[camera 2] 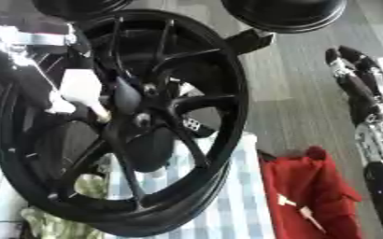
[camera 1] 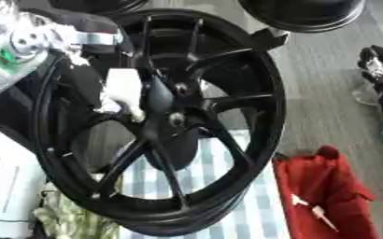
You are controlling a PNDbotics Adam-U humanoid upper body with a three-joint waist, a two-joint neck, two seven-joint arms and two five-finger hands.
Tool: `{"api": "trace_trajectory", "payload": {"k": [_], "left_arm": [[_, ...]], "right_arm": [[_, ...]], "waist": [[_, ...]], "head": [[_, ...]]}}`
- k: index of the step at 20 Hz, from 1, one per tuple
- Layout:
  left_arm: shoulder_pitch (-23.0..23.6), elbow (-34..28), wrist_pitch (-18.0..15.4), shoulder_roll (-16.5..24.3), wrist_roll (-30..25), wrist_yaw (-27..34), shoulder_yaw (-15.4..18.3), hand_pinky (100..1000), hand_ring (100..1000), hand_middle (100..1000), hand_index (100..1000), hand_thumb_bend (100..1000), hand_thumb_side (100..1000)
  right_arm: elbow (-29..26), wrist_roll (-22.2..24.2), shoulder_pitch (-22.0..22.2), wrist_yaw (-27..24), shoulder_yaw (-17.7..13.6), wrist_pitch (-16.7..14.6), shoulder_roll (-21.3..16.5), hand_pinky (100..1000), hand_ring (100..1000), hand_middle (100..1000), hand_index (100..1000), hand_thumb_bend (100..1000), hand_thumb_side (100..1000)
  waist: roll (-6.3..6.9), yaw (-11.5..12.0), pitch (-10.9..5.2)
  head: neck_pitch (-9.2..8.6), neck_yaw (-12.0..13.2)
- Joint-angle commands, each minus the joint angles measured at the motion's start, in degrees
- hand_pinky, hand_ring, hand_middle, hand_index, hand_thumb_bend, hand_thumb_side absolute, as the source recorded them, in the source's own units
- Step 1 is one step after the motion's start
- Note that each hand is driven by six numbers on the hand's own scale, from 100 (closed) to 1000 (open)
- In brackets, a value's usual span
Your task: Pull the pin out of the wheel hub.
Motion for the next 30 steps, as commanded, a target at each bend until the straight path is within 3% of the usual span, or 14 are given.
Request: {"api": "trace_trajectory", "payload": {"k": [1, 8, 16, 22, 30], "left_arm": [[-1.31, -3.10, 3.28, 2.39, -3.76, -0.24, 3.13, 834, 735, 622, 422, 100, 204], [-1.34, -10.26, 2.81, 4.63, -3.09, -0.74, 9.74, 827, 727, 611, 410, 100, 199], [4.11, -16.56, 3.73, 11.16, 5.56, 2.02, 21.90, 826, 725, 610, 404, 100, 208], [12.48, -14.39, 3.75, 17.77, 13.70, 2.98, 30.23, 823, 724, 609, 404, 100, 210], [25.07, -3.88, 2.72, 22.98, 18.81, -1.11, 35.29, 827, 724, 606, 406, 100, 189]], "right_arm": [[-0.53, -0.22, -0.33, 0.38, -0.32, -0.02, -2.19, 953, 846, 863, 828, 332, 395], [-0.61, -0.31, -0.24, 0.23, -0.52, -0.12, -2.12, 953, 846, 863, 828, 329, 396], [-0.78, -0.55, -0.26, 0.05, -0.86, -0.23, -2.14, 953, 845, 863, 827, 328, 397], [-0.99, -0.84, -0.14, -0.03, -1.19, -0.43, -2.25, 953, 845, 862, 827, 326, 397], [-1.70, -1.42, -0.47, -0.37, -1.85, -0.73, -1.99, 953, 845, 863, 828, 322, 398]], "waist": [[-0.19, 0.10, -1.15], [-0.33, 0.21, -1.09], [-0.43, 0.44, -0.87], [-0.62, 0.67, -0.59], [-1.11, 0.41, -0.01]], "head": [[-0.10, -0.12], [-0.06, -0.31], [-0.01, -0.43], [-0.32, -0.44], [-0.65, -0.14]]}}
